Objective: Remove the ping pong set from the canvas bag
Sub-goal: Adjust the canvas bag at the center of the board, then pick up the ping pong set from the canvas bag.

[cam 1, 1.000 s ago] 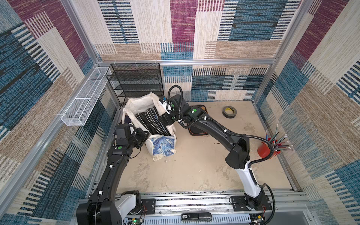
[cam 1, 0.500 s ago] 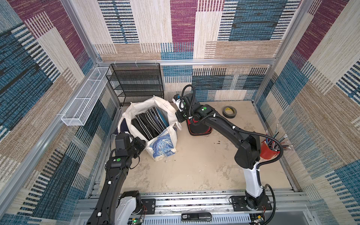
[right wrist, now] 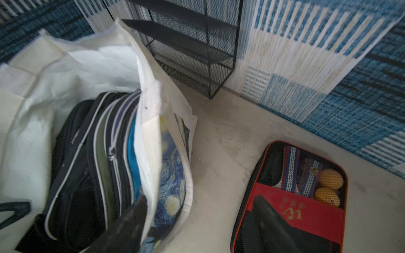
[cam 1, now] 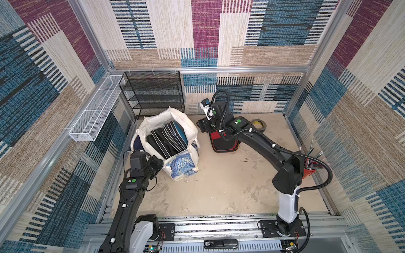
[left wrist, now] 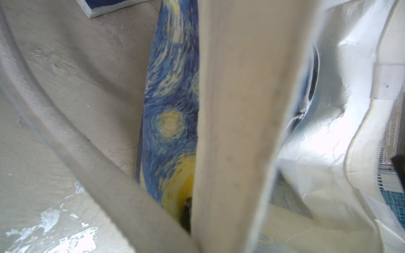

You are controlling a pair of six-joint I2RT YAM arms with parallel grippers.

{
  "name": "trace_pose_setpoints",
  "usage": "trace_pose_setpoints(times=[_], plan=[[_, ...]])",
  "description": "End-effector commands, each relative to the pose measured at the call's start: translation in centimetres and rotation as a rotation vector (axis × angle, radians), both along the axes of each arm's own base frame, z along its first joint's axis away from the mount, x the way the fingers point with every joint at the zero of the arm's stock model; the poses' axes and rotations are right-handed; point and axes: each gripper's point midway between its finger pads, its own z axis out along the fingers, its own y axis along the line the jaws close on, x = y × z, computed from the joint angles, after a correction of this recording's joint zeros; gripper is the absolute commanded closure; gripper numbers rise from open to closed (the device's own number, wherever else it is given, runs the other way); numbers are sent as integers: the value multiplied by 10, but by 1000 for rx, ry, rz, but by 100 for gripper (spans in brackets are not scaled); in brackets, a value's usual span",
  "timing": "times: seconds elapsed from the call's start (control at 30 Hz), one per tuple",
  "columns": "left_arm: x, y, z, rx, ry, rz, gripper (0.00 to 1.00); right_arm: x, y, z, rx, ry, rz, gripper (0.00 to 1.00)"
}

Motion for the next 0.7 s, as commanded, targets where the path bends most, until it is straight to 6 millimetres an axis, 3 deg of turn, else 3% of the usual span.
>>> trace_pose_setpoints(times=[0.0,0.13,0.23,0.37,0.53,0.67], plan=[[-1,-4,-5,-9,16,-22,100,-22,25,33,35,-102,94,7],[3,-5,0,-10,-1,-32,100,-53,65,42,36,-126,223,0],[6,-6,4,-8,-13,-39,100,-59,91,30,34,-88,291,0],[8,-6,8,-11,-25,-42,100,-52,112,8,31,-31,330,3],[9,-7,12,-2,-39,-51,100,-39,133,-12,33,4,348,15],[10,-8,13,-4,-46,-57,100,-24,139,-25,57,43,345,20]])
